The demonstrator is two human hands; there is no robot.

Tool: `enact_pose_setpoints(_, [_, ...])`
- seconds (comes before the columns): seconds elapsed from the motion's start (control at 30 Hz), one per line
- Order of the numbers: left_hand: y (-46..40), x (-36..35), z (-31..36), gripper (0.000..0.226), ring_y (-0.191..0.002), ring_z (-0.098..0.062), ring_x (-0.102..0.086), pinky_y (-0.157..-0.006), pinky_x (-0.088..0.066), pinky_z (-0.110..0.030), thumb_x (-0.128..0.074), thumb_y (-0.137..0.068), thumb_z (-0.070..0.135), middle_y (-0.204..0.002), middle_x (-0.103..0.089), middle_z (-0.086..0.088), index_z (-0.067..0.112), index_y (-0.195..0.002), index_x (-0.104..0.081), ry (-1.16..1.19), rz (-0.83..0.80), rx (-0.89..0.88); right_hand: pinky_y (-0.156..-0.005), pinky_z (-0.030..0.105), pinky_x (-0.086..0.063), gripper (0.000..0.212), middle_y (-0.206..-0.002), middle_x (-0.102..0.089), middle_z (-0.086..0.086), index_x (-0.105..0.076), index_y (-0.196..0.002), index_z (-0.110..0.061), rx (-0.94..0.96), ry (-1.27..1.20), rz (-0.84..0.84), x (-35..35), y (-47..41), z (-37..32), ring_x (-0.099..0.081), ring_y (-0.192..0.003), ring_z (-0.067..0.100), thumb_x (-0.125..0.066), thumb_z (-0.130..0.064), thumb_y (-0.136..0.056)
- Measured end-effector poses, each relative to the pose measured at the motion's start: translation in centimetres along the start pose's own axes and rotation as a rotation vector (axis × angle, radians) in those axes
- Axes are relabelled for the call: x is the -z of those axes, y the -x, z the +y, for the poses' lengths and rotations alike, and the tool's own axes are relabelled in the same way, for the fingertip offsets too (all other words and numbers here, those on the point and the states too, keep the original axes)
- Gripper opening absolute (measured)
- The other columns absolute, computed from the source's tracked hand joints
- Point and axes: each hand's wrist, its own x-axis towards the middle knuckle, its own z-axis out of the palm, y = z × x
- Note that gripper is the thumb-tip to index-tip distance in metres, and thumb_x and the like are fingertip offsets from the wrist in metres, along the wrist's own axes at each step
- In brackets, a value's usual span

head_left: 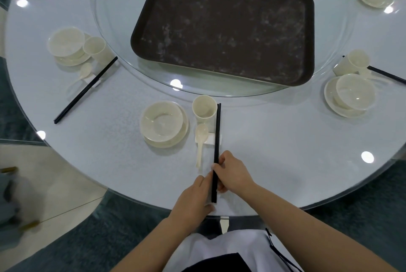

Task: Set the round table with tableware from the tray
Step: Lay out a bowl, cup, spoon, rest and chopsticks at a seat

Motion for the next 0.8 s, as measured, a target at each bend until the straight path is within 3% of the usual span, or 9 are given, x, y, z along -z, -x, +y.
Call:
enact_pose_setpoints(0.33, [-0.25, -0.16, 0.01, 0.081, -0.091, -0.015, -0.059, -0.074, -0.044, -0.020, -0.066, -0.088, 0.028, -0.115, -0.049, 0.001, 0.026, -0.151, -0.016, -0.008, 0.027, -0.002, -0.070, 0.041, -0.060, 0.014, -0.081, -0.066, 0.008, -0.046, -0.099, -0.016, 0.017, 0.009, 0.017, -0.10, 0.31, -0.04, -0.067, -0.069, 0.024, -0.049, -0.030, -0.099])
enact_pose_setpoints(0.8, [-0.38, 0.12, 0.07, 0.084, -0.095, -0.016, -0.059, -0.081, -0.047, -0.023, -0.064, -0.090, 0.029, -0.119, -0.049, -0.001, 0.024, -0.154, -0.009, -0.021, 0.013, -0.005, -0.070, 0.040, -0.059, 0.014, -0.081, -0.064, 0.006, -0.046, -0.098, -0.017, 0.027, 0.027, 0.021, -0.15, 0.17, 0.00, -0.066, -0.068, 0.022, -0.048, -0.030, -0.100])
